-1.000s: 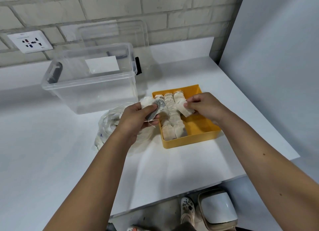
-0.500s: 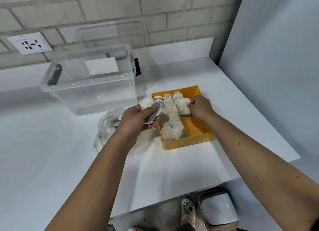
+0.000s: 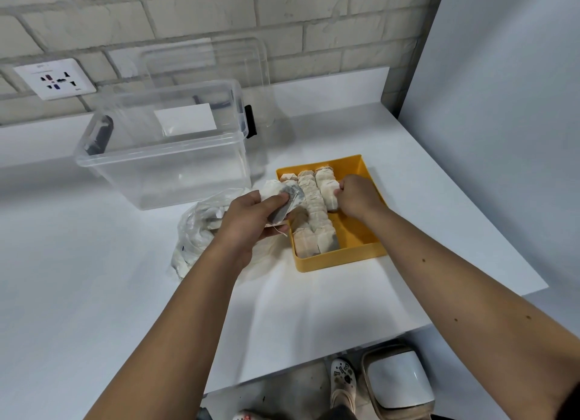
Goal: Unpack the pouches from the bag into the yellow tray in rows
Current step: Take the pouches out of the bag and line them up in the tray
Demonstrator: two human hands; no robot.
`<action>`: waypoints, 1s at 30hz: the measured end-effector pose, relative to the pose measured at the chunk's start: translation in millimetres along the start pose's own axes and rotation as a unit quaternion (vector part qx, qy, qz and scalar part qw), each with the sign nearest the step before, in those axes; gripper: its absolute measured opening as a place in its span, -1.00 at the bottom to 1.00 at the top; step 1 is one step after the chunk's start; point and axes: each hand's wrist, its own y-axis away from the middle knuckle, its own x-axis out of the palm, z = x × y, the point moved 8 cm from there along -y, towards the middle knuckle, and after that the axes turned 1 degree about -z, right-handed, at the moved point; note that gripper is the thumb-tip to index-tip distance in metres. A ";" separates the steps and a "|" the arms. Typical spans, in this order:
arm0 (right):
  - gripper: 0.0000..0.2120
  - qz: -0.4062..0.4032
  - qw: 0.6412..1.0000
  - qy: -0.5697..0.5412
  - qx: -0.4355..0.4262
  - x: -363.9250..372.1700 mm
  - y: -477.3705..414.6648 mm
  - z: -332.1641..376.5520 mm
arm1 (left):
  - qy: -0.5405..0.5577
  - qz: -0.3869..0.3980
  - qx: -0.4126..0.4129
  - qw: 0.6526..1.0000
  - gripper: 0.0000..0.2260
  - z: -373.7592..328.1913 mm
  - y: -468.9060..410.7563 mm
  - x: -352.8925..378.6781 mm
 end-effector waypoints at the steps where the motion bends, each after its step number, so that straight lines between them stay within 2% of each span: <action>1: -0.82 -0.004 1.000 0.002 0.000 0.7 -0.5 0.0 | -0.002 -0.001 0.000 1.000 -0.82 0.4 0.0 -0.5; 4: -0.88 -0.006 1.000 -0.001 -0.003 1.8 0.0 -0.2 | 0.000 0.005 -0.002 1.000 -0.84 1.2 1.3 0.5; 8: -0.69 -0.038 0.999 -0.033 -0.020 -13.8 7.7 2.1 | 0.021 0.023 -0.009 0.999 -0.83 3.8 3.5 4.6; 11: -0.70 -0.079 0.989 -0.118 -0.049 -36.3 26.3 14.5 | 0.043 0.031 -0.012 0.999 -0.88 5.0 3.2 8.6; 13: -0.77 -0.027 0.966 -0.253 -0.047 -39.5 43.6 24.4 | 0.054 0.036 -0.013 0.998 -0.88 5.1 2.1 12.6; 15: -0.75 0.092 0.917 -0.388 -0.017 -28.0 61.9 36.2 | 0.060 0.044 -0.014 0.997 -0.84 5.3 1.0 17.2; 17: -0.78 0.151 0.898 -0.412 -0.021 -20.0 72.4 44.8 | 0.064 0.051 -0.019 0.996 -0.81 5.9 0.6 21.3; 20: -0.89 0.131 0.896 -0.424 -0.029 -21.4 71.1 43.5 | 0.067 0.059 -0.024 0.996 -0.80 6.0 1.6 25.0; 26: -0.97 0.111 0.877 -0.467 -0.002 -30.8 69.9 37.2 | 0.075 0.041 -0.024 0.996 -0.87 6.4 1.7 18.8; 28: -0.81 0.123 0.870 -0.477 -0.016 -29.7 72.2 38.0 | 0.077 0.041 -0.024 0.996 -0.87 5.5 2.0 18.2; 30: -0.55 0.117 0.890 -0.435 -0.069 -33.0 73.5 39.5 | 0.071 0.041 -0.020 0.996 -0.88 4.2 2.0 18.4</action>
